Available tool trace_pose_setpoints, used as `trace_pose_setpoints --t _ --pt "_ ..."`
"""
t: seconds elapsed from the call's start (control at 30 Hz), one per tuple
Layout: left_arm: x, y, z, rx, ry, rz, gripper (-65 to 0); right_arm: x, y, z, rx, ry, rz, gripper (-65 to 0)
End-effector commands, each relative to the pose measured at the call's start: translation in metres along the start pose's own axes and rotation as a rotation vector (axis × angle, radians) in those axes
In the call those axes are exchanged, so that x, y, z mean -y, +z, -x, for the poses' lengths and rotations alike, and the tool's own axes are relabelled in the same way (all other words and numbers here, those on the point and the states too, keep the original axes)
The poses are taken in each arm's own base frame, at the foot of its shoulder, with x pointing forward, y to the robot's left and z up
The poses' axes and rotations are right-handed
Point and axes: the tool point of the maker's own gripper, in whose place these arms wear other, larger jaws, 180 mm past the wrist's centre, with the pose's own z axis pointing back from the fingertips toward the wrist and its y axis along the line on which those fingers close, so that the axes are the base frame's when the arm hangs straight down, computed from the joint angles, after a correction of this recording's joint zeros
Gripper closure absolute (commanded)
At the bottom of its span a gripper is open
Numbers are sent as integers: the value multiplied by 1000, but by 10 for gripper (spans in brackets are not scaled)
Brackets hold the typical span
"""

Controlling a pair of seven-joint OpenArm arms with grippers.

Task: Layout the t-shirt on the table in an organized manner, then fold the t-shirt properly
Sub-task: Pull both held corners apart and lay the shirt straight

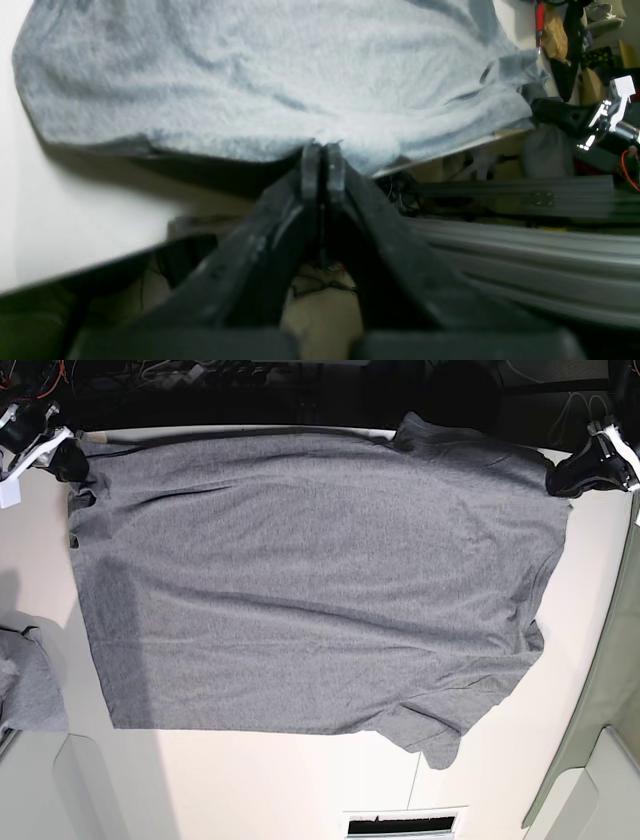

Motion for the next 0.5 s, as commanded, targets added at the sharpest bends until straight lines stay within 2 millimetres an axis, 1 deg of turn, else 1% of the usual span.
trace_pose_setpoints --t 0.0,0.13,0.2,0.33,0.47 --pt "3 1 -22 54 -51 11 0 1 4 -21 62 27 1 0" --pt "-5 -8 -53 111 -139 -38 0 5 -1 -41 93 63 24 0" --pt "-5 -17 -63 120 -184 -51 0 6 -4 -53 123 72 29 0" --pt "-1 -48 -73 90 -270 -41 0 9 -16 -73 162 50 20 0" --pt "-5 -80 -87 96 -331 -52 0 14 -35 -89 186 -1 -3 0"
